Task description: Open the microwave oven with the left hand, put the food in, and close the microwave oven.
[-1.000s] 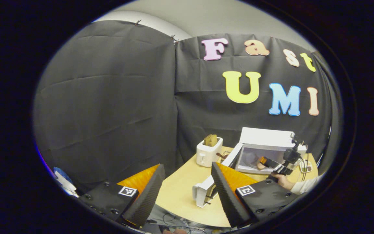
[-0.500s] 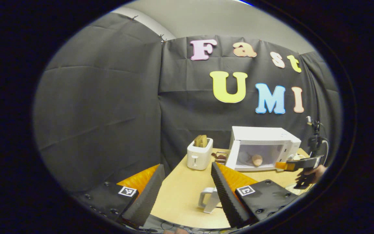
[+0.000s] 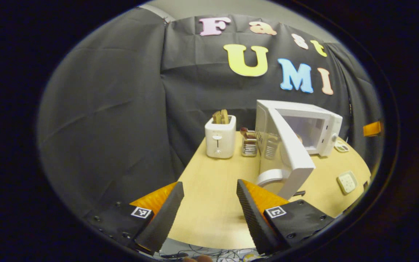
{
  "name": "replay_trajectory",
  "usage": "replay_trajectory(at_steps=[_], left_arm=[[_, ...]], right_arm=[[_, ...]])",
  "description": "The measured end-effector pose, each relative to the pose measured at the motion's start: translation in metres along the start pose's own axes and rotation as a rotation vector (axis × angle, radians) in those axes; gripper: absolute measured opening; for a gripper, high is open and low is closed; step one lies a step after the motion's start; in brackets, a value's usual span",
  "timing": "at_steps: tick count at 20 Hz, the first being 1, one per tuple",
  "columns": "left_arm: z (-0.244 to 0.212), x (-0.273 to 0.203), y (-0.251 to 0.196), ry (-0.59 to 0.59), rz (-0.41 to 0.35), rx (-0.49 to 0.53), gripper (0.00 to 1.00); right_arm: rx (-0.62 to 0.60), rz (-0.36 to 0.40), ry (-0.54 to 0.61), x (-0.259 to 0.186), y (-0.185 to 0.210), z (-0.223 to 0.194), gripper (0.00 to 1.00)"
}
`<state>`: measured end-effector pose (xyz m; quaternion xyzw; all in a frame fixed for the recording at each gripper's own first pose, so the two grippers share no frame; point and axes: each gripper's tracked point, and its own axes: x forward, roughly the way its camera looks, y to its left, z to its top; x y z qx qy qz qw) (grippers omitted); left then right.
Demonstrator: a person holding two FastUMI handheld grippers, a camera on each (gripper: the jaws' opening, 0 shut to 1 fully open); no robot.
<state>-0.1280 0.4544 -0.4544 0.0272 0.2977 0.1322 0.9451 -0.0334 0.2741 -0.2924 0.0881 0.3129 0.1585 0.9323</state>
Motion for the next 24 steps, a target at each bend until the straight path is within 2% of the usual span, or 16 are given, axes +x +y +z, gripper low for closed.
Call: replay_trajectory(at_steps=[2, 3, 6, 8, 13, 18, 21, 24], left_arm=[[0.001, 0.009, -0.006, 0.005, 0.016, 0.027, 0.98], [0.002, 0.008, -0.014, 0.007, 0.007, 0.034, 0.94], [0.010, -0.001, -0.050, 0.004, -0.052, -0.018, 0.94], [0.011, -0.006, -0.081, 0.017, -0.081, -0.022, 0.94], [0.049, -0.026, -0.177, -0.030, -0.114, 0.076, 0.96], [0.068, -0.013, -0.272, -0.050, -0.138, 0.123, 0.94], [0.077, 0.001, -0.318, -0.050, -0.168, 0.101, 0.94], [0.088, 0.025, -0.358, -0.048, -0.253, 0.101, 0.94]], right_arm=[[-0.003, -0.005, -0.011, -0.015, -0.007, 0.007, 0.96], [-0.011, -0.014, -0.020, -0.022, -0.014, 0.011, 0.97], [-0.009, -0.026, -0.025, -0.039, -0.038, 0.008, 0.96], [0.011, -0.016, -0.026, -0.053, -0.055, 0.007, 0.97], [0.031, 0.031, -0.019, -0.087, -0.106, 0.006, 0.97], [0.036, 0.048, -0.020, -0.117, -0.159, 0.001, 0.96], [0.095, 0.014, -0.015, -0.128, -0.184, -0.001, 0.97], [0.143, -0.061, -0.031, -0.134, -0.203, 0.001, 0.97]])
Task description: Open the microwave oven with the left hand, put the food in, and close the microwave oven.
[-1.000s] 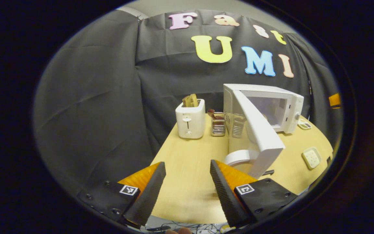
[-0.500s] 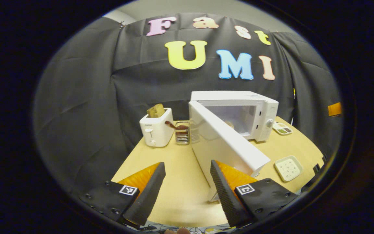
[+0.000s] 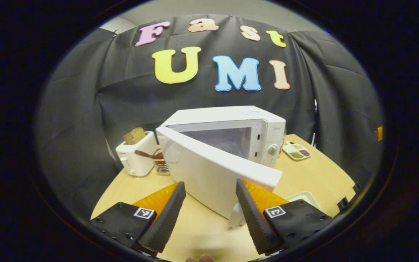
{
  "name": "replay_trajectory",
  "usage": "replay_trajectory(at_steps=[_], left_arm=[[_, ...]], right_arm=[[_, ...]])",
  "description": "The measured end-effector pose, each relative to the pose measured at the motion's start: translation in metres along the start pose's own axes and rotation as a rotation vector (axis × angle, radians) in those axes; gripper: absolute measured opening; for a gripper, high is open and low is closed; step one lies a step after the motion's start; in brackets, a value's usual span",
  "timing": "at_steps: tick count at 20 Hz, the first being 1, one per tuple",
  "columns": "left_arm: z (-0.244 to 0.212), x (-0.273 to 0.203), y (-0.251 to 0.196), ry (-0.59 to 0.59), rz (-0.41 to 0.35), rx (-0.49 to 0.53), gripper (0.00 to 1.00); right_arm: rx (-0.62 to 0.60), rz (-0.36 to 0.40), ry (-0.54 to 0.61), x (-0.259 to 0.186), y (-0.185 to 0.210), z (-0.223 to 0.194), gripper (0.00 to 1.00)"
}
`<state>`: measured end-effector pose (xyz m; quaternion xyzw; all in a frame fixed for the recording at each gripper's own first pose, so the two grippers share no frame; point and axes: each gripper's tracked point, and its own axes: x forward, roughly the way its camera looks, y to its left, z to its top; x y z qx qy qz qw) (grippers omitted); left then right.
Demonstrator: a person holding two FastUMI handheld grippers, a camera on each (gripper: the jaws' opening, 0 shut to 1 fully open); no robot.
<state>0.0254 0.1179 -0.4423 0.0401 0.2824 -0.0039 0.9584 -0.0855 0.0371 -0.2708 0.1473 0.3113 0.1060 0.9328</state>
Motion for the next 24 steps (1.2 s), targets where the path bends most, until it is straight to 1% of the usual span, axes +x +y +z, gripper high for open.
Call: replay_trajectory(at_steps=[4, 5, 7, 9, 10, 12, 14, 15, 16, 17, 18, 19, 22, 24], left_arm=[[0.021, 0.053, -0.022, -0.021, -0.098, 0.071, 0.95], [0.027, 0.067, -0.026, -0.033, -0.121, 0.080, 0.95], [0.036, 0.094, -0.034, -0.053, -0.164, 0.095, 0.95], [0.045, 0.123, -0.042, -0.066, -0.194, 0.117, 0.95], [0.050, 0.136, -0.044, -0.075, -0.197, 0.123, 0.94], [0.062, 0.157, -0.050, -0.097, -0.218, 0.113, 0.95], [0.075, 0.179, -0.054, -0.103, -0.222, 0.095, 0.95], [0.076, 0.181, -0.055, -0.097, -0.222, 0.066, 0.96], [0.083, 0.185, -0.059, -0.124, -0.238, 0.037, 0.95], [0.081, 0.187, -0.060, -0.120, -0.228, 0.027, 0.95], [0.084, 0.187, -0.060, -0.129, -0.213, 0.017, 0.98], [0.081, 0.188, -0.061, -0.121, -0.198, 0.016, 0.94], [0.083, 0.184, -0.064, -0.084, -0.197, 0.010, 0.94], [0.085, 0.170, -0.059, -0.070, -0.208, -0.050, 0.95]], right_arm=[[0.042, -0.111, 0.002, -0.003, -0.013, 0.003, 0.97], [0.050, -0.143, 0.000, -0.002, -0.016, 0.004, 0.97], [0.088, -0.183, 0.010, -0.003, -0.015, 0.000, 0.97], [0.127, -0.221, 0.006, -0.004, -0.014, 0.000, 0.96], [0.134, -0.243, 0.004, -0.004, -0.015, -0.001, 0.96], [0.141, -0.294, 0.006, -0.005, -0.021, -0.003, 0.97], [0.147, -0.312, 0.017, -0.005, -0.017, -0.003, 0.96], [0.147, -0.326, 0.023, -0.004, -0.019, -0.004, 0.96], [0.151, -0.330, 0.022, -0.005, -0.018, -0.002, 0.97], [0.152, -0.330, 0.015, -0.006, -0.015, 0.000, 0.97], [0.145, -0.333, 0.013, -0.008, -0.015, 0.003, 0.97], [0.134, -0.338, 0.012, -0.007, -0.015, 0.003, 0.97], [0.128, -0.320, -0.002, -0.007, -0.015, 0.011, 0.97], [0.136, -0.294, -0.011, -0.005, -0.012, 0.013, 0.97]])
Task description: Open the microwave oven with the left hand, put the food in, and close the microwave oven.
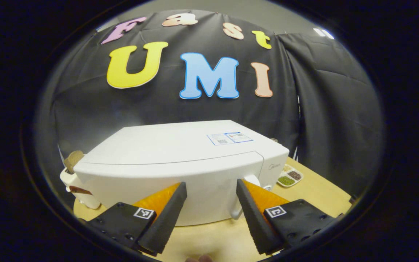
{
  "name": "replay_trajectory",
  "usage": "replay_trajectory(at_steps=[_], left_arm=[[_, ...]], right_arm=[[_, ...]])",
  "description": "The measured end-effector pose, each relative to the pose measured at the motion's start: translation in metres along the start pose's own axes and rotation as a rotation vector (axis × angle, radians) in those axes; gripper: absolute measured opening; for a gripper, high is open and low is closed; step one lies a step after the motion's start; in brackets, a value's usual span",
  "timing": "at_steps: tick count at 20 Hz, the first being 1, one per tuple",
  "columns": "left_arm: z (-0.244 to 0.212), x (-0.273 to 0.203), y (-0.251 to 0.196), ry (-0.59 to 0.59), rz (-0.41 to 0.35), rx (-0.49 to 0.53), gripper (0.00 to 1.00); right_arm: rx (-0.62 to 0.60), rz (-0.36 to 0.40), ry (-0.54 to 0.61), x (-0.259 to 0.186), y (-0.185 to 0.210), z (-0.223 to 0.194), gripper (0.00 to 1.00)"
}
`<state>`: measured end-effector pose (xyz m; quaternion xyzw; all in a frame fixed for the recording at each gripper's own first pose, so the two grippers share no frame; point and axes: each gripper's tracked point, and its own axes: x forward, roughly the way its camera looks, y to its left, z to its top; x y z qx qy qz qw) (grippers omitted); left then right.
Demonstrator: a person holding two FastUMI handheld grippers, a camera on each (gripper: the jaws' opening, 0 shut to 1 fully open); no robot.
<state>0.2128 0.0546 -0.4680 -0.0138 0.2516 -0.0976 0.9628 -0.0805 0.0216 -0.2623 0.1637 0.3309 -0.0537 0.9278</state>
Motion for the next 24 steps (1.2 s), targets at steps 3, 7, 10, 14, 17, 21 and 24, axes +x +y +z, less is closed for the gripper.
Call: replay_trajectory(at_steps=[3, 7, 10, 14, 17, 21, 24], left_arm=[[-0.030, -0.047, 0.002, 0.058, 0.011, -0.081, 0.95], [-0.056, -0.141, 0.014, 0.103, 0.090, -0.160, 0.95], [-0.045, -0.217, 0.001, 0.077, 0.144, -0.201, 0.94], [0.029, -0.312, -0.029, -0.032, 0.203, -0.193, 0.95], [0.114, -0.381, -0.052, -0.185, 0.229, -0.137, 0.94], [0.222, -0.449, -0.095, -0.356, 0.185, -0.042, 0.94], [0.295, -0.491, -0.121, -0.486, 0.142, -0.048, 0.93]], right_arm=[[-0.007, 0.049, -0.005, -0.002, 0.002, -0.001, 0.97], [-0.071, 0.127, -0.015, -0.016, -0.006, 0.003, 0.97], [-0.082, 0.206, -0.044, -0.029, -0.013, 0.016, 0.96], [-0.108, 0.308, -0.074, -0.042, -0.013, 0.040, 0.97], [-0.184, 0.327, -0.156, -0.051, -0.015, 0.071, 0.96], [-0.208, 0.332, -0.314, -0.090, -0.004, 0.136, 0.96], [-0.229, 0.337, -0.427, -0.130, 0.016, 0.185, 0.96]])
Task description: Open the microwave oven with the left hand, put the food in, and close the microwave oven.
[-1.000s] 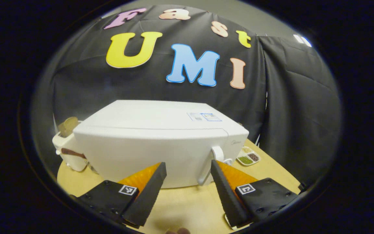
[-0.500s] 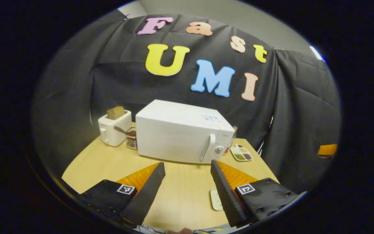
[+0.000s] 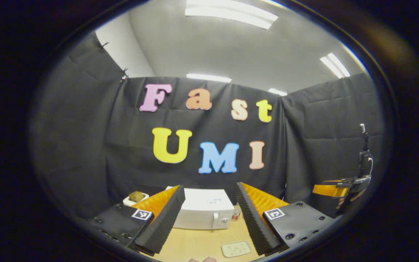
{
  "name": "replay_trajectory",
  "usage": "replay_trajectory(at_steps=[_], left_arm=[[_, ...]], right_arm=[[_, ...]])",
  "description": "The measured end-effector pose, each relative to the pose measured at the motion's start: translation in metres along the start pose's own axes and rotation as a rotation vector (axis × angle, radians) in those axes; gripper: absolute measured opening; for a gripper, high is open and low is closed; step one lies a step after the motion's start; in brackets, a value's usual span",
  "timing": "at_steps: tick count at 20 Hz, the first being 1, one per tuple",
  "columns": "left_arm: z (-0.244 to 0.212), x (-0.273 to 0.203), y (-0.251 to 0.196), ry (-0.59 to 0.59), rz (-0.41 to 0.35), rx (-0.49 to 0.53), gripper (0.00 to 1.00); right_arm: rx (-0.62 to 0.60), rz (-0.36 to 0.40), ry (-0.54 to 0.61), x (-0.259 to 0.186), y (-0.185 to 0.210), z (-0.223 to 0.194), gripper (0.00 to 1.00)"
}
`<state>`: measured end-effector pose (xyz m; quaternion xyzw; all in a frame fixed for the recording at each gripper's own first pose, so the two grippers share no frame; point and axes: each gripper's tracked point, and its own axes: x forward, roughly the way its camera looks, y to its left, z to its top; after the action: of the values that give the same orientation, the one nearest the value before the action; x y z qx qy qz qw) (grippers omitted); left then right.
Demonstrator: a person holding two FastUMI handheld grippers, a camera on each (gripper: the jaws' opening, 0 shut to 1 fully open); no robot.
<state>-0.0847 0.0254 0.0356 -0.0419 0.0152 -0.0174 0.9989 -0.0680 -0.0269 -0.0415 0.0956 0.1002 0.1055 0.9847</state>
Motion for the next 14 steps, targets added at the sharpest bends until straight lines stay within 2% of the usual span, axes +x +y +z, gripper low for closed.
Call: replay_trajectory(at_steps=[2, 4, 5, 6, 8, 10, 11, 14], left_arm=[[0.043, -0.007, -0.021, -0.069, -0.058, -0.088, 0.94], [0.058, -0.012, -0.013, -0.073, -0.068, -0.106, 0.93], [0.062, -0.012, -0.007, -0.077, -0.076, -0.089, 0.96], [0.068, -0.014, -0.003, -0.088, -0.085, -0.060, 0.93], [0.073, -0.014, 0.007, -0.090, -0.070, 0.035, 0.96], [0.082, -0.018, 0.015, -0.116, -0.052, 0.126, 0.92], [0.087, -0.019, 0.008, -0.136, -0.064, 0.147, 0.95], [0.084, -0.021, -0.012, -0.160, -0.117, 0.177, 0.95]], right_arm=[[-0.031, -0.005, -0.029, -0.008, 0.008, 0.029, 0.96], [-0.039, -0.021, -0.074, -0.014, 0.013, 0.056, 0.96], [-0.032, -0.022, -0.098, -0.015, 0.018, 0.066, 0.96], [-0.026, -0.026, -0.113, -0.016, 0.022, 0.072, 0.96], [-0.040, -0.045, -0.131, -0.013, 0.026, 0.077, 0.96], [-0.086, -0.078, -0.157, -0.014, 0.028, 0.083, 0.96], [-0.104, -0.087, -0.160, -0.012, 0.033, 0.084, 0.96], [-0.115, -0.077, -0.154, -0.006, 0.056, 0.074, 0.96]])
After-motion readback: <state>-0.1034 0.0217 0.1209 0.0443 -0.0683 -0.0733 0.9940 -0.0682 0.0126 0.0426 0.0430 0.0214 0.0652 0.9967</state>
